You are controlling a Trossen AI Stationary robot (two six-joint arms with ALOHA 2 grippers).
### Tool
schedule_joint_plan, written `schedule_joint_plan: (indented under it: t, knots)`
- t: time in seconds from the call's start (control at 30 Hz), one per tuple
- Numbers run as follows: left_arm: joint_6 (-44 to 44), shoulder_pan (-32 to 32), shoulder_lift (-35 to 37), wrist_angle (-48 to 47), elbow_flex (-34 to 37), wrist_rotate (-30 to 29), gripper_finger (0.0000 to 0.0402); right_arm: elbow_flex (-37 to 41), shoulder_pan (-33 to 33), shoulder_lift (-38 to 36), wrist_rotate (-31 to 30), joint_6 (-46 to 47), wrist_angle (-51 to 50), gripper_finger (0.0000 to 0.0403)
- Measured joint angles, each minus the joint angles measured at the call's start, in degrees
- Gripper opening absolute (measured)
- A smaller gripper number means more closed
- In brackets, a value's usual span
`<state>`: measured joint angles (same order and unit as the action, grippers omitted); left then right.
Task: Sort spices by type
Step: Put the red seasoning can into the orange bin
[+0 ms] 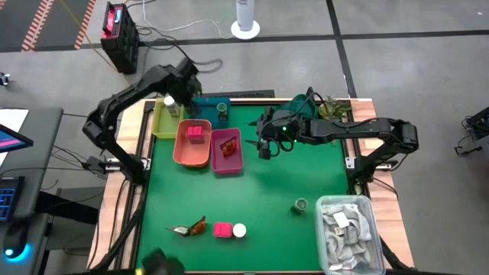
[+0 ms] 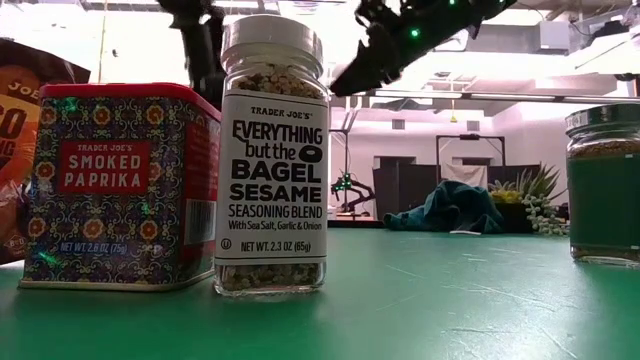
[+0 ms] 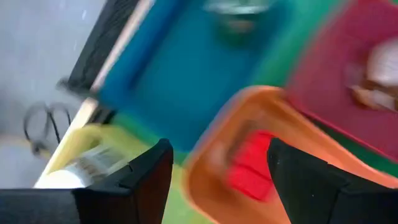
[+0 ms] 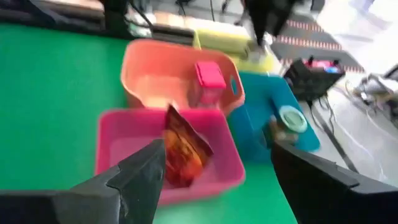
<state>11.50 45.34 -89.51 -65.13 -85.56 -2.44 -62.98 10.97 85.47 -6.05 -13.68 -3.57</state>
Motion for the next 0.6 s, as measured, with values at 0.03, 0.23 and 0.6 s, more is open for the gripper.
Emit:
schedule_joint_plan:
  t: [0.03, 0.23, 0.6]
  knots:
    - [0.30, -2.83, 1.11, -0.59, 0.00, -0.23, 0.0249, 0.00, 0.52, -0.53, -0.27, 0.48, -1.52, 0.0317]
    - [-3.91, -21.85, 8.80, -0.64, 0.19, -2.74, 0.0249, 0.43, 3.71, -4.87, -2.23, 6.24, -9.46, 0.0317]
    - [-29.18, -53.26, 10.12, -1.50, 0.44, -9.14, 0.0249, 9.20, 6.53, -14.53, -3.34, 10.05, -5.31, 0.0317]
